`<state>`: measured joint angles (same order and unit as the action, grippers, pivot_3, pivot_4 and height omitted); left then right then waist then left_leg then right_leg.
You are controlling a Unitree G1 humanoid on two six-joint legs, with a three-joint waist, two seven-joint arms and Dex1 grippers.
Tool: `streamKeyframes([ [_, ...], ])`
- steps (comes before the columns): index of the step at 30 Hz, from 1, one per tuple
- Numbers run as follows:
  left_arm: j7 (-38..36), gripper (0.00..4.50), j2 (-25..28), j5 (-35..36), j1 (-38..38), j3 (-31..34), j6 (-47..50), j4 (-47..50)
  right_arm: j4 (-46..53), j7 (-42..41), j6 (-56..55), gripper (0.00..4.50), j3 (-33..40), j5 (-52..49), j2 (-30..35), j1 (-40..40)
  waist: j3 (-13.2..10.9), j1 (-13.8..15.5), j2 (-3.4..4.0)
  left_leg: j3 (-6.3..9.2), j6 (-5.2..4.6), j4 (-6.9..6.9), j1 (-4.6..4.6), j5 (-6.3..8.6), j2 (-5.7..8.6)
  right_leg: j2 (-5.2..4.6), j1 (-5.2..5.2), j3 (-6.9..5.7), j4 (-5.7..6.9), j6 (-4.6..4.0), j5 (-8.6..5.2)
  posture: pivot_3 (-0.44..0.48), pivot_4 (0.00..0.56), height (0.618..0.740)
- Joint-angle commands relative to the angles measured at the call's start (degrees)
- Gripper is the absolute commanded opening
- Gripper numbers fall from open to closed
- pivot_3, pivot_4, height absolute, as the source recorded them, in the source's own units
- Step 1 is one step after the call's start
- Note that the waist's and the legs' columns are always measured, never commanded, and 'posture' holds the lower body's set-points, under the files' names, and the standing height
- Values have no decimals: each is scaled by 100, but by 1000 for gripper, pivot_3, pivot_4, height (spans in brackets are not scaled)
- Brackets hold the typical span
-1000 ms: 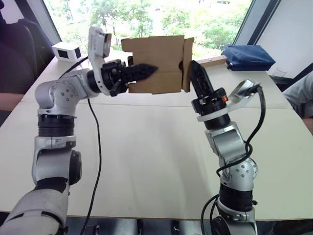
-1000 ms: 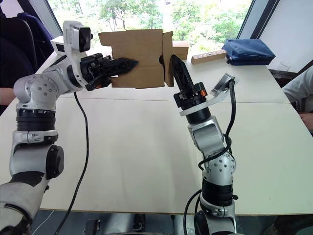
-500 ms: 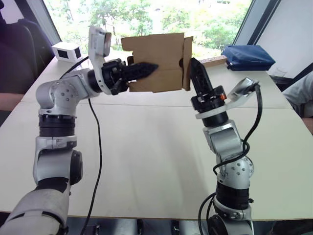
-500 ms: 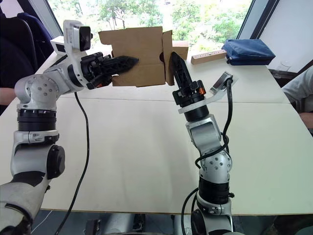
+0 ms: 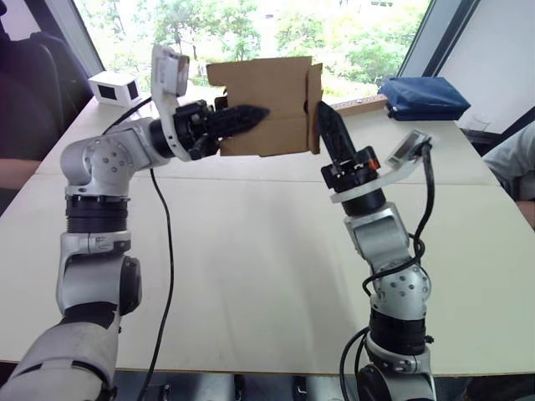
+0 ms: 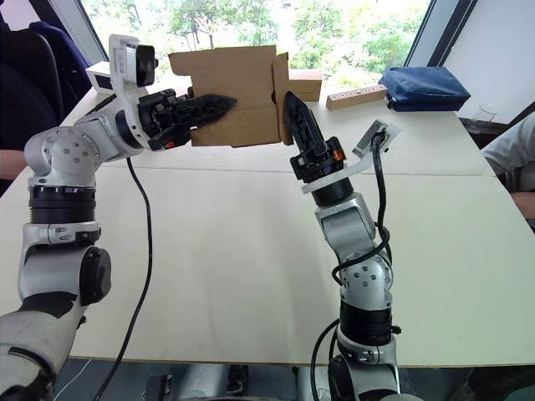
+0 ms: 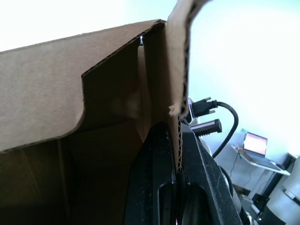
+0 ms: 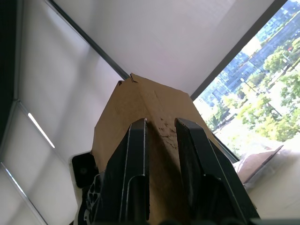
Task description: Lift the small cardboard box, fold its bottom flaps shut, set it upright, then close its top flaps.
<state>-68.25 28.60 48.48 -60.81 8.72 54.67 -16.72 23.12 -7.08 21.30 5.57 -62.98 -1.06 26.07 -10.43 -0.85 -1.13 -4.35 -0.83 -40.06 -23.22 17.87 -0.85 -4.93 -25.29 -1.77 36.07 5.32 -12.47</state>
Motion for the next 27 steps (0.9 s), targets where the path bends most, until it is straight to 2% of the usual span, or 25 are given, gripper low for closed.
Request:
streamKeyframes([
  [1, 7, 0, 22, 178, -177, 174, 15, 183, -50, 25, -170, 920, 92, 206, -30, 201, 0, 1, 0, 0, 2, 0, 0, -1, 0, 0, 0, 0, 0, 0, 0, 0, 150, 740],
  [21, 172, 0, -101, 142, -190, 217, -59, 107, 4, -39, -151, 920, -328, 564, -498, 383, 0, -8, 0, 0, 5, 1, 0, -3, 0, 0, 0, 0, 1, 0, 0, 0, 150, 740],
  [27, 194, 0, -121, 109, -224, 252, -78, 38, 227, -193, 195, 920, -433, -125, -604, 99, 0, -5, 0, 1, 5, 1, 0, -3, 0, 0, 0, 0, 1, 0, 0, 0, 150, 740],
])
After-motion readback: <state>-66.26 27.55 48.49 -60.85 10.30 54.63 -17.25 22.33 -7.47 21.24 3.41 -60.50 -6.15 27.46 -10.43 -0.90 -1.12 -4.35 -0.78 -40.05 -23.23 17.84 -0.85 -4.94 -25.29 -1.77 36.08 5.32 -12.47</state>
